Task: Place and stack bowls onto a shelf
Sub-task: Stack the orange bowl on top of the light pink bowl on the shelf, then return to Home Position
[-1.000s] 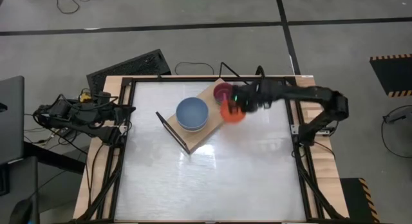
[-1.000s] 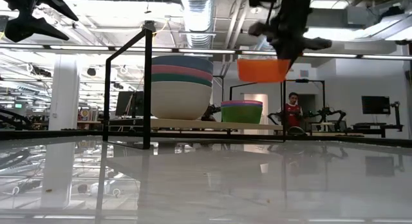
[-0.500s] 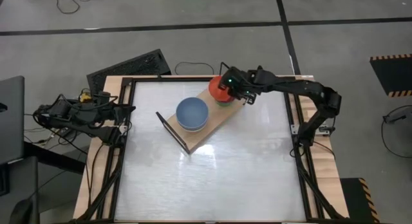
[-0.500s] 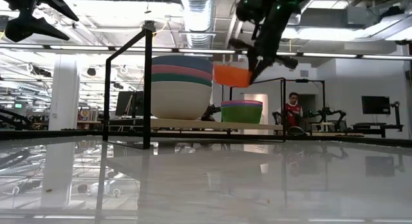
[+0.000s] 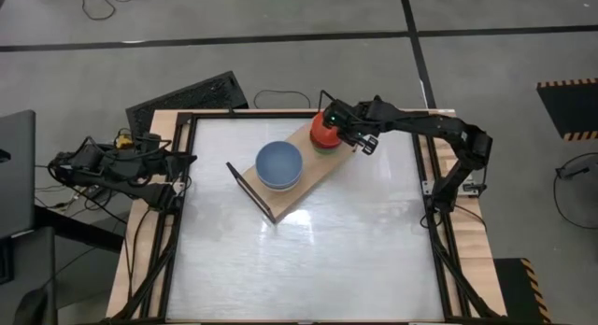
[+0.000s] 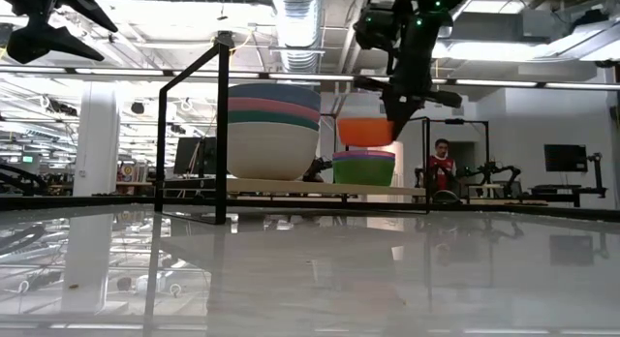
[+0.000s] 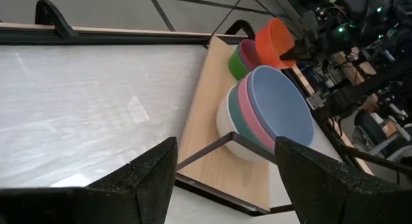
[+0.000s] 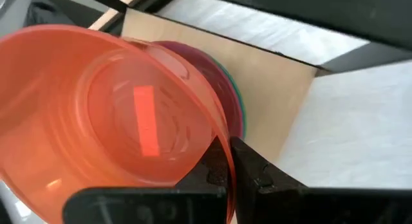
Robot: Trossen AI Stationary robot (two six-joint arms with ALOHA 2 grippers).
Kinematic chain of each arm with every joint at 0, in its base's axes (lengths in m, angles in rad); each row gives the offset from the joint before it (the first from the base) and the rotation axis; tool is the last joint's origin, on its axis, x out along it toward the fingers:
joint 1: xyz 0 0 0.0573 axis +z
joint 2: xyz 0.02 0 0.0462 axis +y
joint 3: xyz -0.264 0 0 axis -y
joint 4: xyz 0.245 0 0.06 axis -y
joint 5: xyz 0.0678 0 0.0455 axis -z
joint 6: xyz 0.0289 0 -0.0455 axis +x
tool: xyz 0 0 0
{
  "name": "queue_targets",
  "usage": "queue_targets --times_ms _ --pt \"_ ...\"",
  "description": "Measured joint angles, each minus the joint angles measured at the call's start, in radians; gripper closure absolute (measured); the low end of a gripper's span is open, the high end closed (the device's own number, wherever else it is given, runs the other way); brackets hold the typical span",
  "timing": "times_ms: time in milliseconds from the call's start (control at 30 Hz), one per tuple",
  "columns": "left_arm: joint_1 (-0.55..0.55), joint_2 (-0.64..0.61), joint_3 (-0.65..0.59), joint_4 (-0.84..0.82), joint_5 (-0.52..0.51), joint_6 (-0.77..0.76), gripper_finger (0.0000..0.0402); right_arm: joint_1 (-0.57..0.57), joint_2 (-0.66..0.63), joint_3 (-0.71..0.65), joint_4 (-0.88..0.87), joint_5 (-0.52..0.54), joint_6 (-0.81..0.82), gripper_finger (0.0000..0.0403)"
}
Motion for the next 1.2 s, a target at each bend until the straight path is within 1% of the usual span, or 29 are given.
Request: queue_targets --times_ms 300,367,533,700,800,900,1033,1200 --pt "0.000 0.000 0.000 0.000 0.000 0.013 0.0157 -0.006 0.029 -0.004 0.020 -0.027 -0.044 0.0381" --pt "0.000 0.000 0.000 0.000 0.000 0.013 0.0157 -0.007 0.039 -0.007 0.013 -0.029 -0.044 0.0369" --pt "0.000 0.000 0.000 0.000 0.001 0.013 0.0157 -0.012 0.041 -0.004 0.041 -0.013 -0.047 0.0322" --pt "0.000 0.000 0.000 0.000 0.001 0.012 0.0157 -0.012 0.039 -0.005 0.025 -0.007 -0.048 0.0297" --pt "0.000 0.000 0.000 0.000 0.002 0.012 0.0157 -0.012 0.040 -0.005 0.012 -0.007 -0.082 0.0286" --pt "0.000 0.000 0.000 0.004 0.000 0.011 0.0157 -0.013 0.027 -0.003 0.011 -0.012 -0.166 0.0274" --pt "0.000 0.000 0.000 0.032 0.006 0.017 0.0157 -0.008 -0.025 0.035 0.016 -0.013 -0.337 0.0264" --pt "0.000 0.000 0.000 0.117 0.026 0.050 0.0157 0.039 -0.124 0.094 0.016 -0.013 -0.665 0.0264"
